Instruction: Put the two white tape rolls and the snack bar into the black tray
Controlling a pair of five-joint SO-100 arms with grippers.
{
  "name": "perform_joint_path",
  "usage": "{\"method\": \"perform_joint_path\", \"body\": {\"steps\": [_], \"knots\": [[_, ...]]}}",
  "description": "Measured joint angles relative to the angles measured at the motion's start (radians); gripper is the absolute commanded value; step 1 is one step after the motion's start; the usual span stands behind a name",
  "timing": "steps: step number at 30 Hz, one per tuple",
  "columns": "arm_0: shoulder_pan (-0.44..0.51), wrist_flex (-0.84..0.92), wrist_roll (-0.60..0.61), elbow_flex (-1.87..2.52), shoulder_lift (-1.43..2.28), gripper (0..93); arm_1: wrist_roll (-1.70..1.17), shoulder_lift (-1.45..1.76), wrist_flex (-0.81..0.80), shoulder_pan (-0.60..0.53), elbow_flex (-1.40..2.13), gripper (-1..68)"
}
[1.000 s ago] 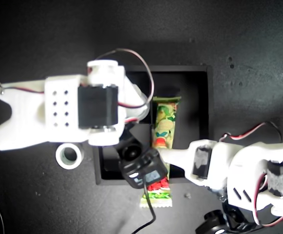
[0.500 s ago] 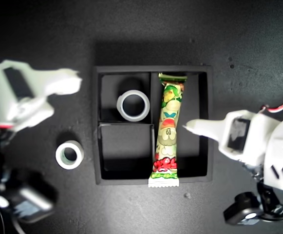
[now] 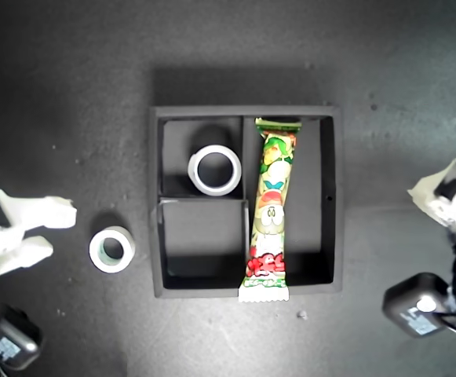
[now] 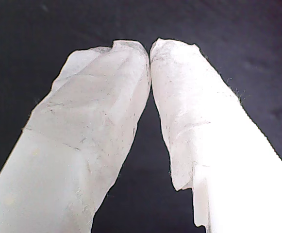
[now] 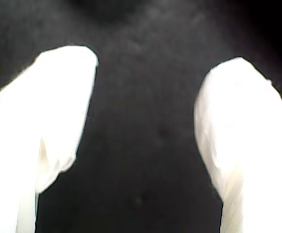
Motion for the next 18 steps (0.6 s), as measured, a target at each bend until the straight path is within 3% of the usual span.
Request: {"method": "perform_joint_path", "body": {"steps": [7,18], "knots": [[0.048,-0.202,-0.023,0.014,-0.212,17.2,0.114,0.097,0.000,-0.077,0.166,-0.1],[0.132,-0.305,-0.077,0.012,-0.419,17.0,0.195,0.152,-0.071,-0.104,0.305,-0.1]]}}
